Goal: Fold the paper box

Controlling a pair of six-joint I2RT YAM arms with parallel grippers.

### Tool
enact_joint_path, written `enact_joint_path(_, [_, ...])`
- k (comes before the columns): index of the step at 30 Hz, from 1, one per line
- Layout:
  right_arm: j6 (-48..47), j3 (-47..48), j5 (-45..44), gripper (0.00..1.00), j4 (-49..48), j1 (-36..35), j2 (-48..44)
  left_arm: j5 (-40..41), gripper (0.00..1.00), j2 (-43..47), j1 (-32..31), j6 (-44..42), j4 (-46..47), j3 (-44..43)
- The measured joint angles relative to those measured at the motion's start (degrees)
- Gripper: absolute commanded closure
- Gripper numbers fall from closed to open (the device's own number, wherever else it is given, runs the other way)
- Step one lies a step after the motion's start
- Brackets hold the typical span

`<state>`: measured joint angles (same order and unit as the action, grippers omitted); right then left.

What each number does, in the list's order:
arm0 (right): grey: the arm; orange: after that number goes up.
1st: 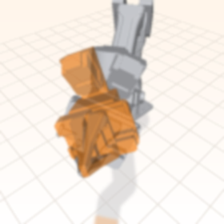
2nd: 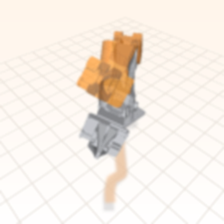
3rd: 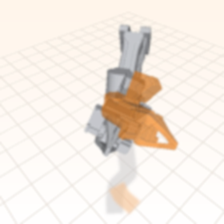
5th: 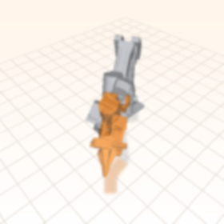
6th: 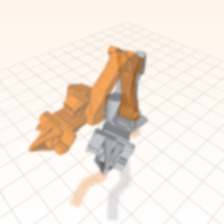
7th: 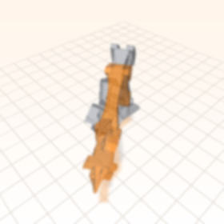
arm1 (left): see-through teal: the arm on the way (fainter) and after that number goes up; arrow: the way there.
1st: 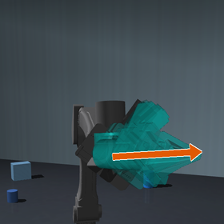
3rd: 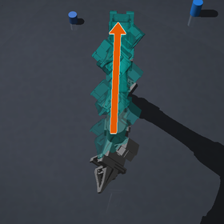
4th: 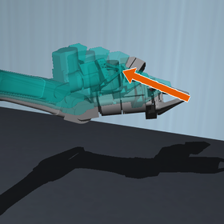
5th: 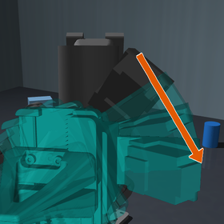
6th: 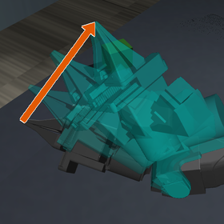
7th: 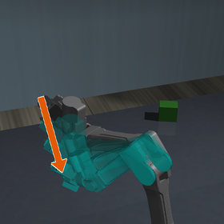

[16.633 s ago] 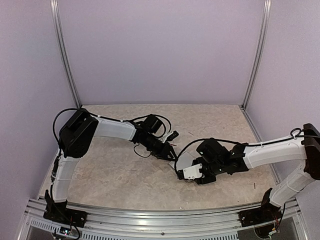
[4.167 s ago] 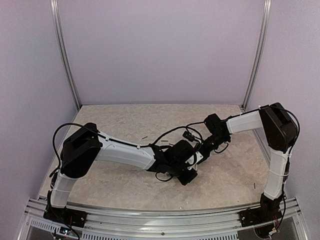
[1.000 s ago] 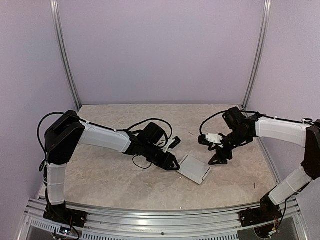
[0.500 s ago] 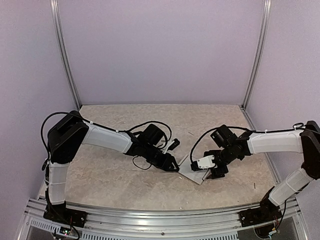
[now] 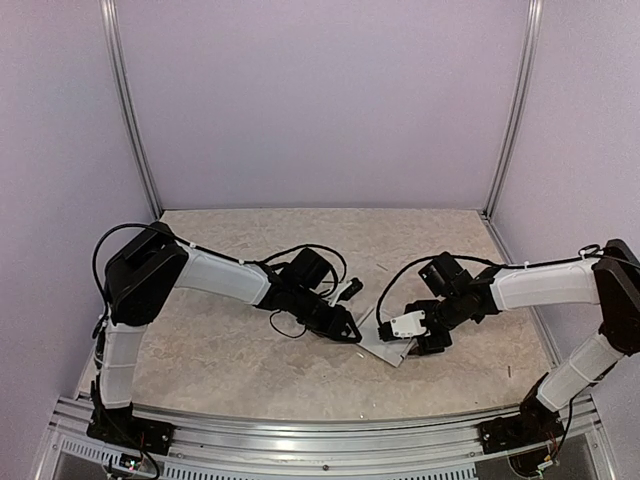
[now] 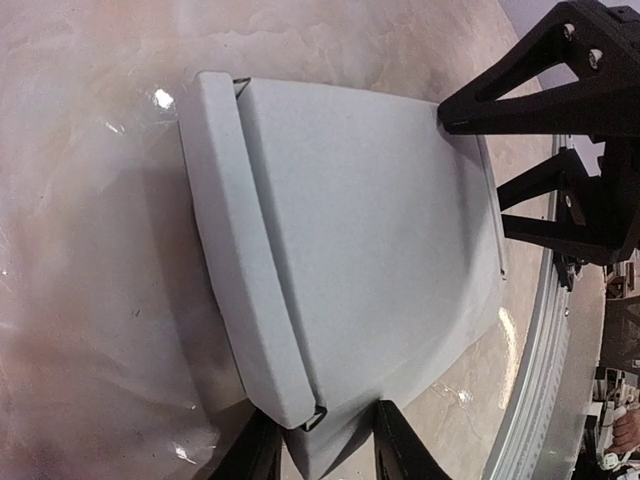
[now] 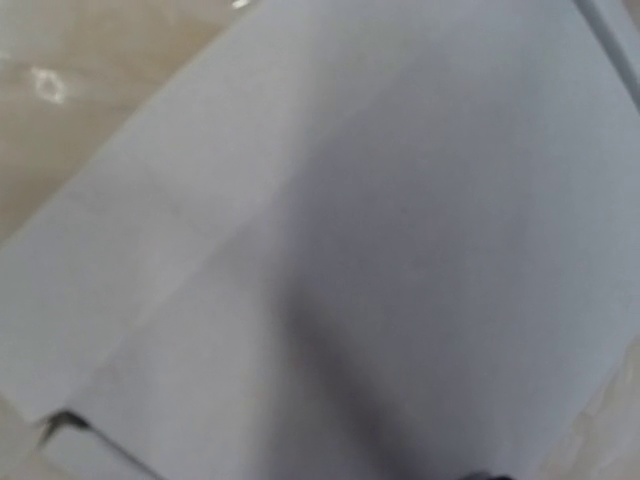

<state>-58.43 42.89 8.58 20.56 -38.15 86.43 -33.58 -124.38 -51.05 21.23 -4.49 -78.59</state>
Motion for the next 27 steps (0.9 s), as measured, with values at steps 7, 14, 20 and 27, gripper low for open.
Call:
enact_joint_path(7, [0.6, 0.0, -0.1, 0.33, -1.0, -0.2, 0.4, -2.1, 0.69, -0.6, 0.5, 1.3, -0.2, -0.8])
enact_joint_path(14, [1.6, 0.0, -0.4, 0.32, -2.0, -0.5, 0.7, 0.9, 0.66, -0.6, 0.5, 1.0, -3.0, -1.9])
enact_joint_path(20, [3.2, 0.1, -0.2, 0.29, 0.3, -0.5, -0.5, 5.7, 0.66, 1.2, 0.2, -1.4, -7.9, -2.3])
enact_joint_path(27, [5.3, 2.5, 1.0, 0.26, 6.6, -0.7, -3.3, 10.7, 0.66, 5.0, 0.2, -2.6, -12.2, 0.7])
